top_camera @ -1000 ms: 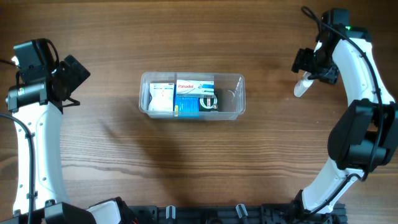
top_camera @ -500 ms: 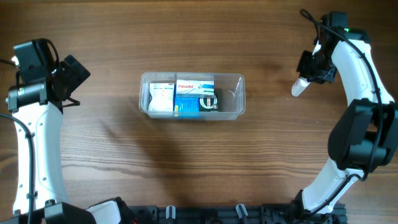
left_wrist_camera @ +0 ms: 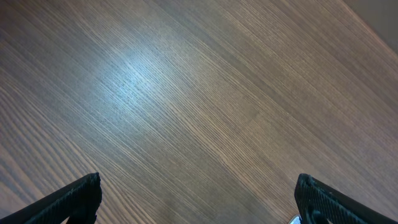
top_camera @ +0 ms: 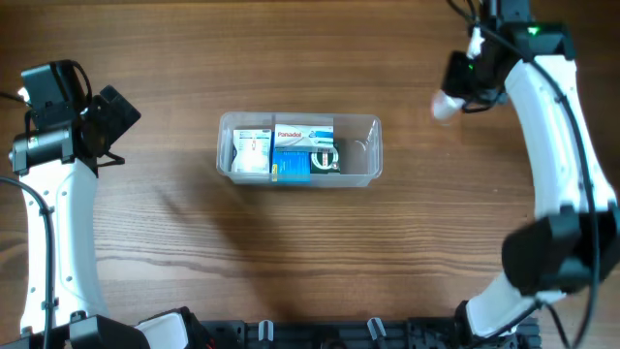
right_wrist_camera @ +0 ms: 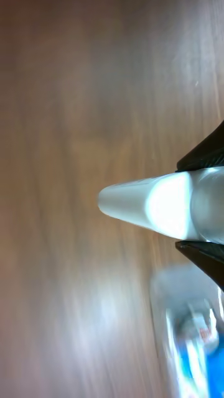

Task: Pack container
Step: 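Grasp the white bottle with the right gripper and lift, then lower the white bottle into the container's right end and release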

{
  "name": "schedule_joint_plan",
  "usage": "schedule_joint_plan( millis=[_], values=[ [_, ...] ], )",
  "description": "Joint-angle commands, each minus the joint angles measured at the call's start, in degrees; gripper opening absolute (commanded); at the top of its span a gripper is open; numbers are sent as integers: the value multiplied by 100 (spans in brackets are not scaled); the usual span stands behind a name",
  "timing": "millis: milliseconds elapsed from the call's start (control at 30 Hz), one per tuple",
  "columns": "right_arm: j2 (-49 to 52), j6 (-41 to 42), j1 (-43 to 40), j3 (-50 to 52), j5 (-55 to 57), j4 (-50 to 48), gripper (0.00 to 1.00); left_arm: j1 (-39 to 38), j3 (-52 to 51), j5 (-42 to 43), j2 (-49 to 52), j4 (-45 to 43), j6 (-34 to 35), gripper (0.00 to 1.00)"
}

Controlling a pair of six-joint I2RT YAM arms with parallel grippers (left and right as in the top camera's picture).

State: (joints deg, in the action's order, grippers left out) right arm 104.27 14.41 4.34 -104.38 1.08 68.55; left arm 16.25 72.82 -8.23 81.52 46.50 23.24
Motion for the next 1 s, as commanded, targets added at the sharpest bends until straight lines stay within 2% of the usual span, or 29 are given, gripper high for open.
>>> schedule_joint_plan(
  millis=[0,133,200,967],
  values=[
    [-785,372,774,-245,-120,-66,12,26,4,7,-52,-9,-28,100],
    [-1093,529,1650,-245,-68,-59,13,26,4,7,-52,-11,-28,100],
    [-1025,686,2144,-127,343,48,12,26,4,7,-50,-11,-28,100],
    [636,872,2282,328,337,-328,13,26,4,7,-52,-11,-28,100]
  ],
)
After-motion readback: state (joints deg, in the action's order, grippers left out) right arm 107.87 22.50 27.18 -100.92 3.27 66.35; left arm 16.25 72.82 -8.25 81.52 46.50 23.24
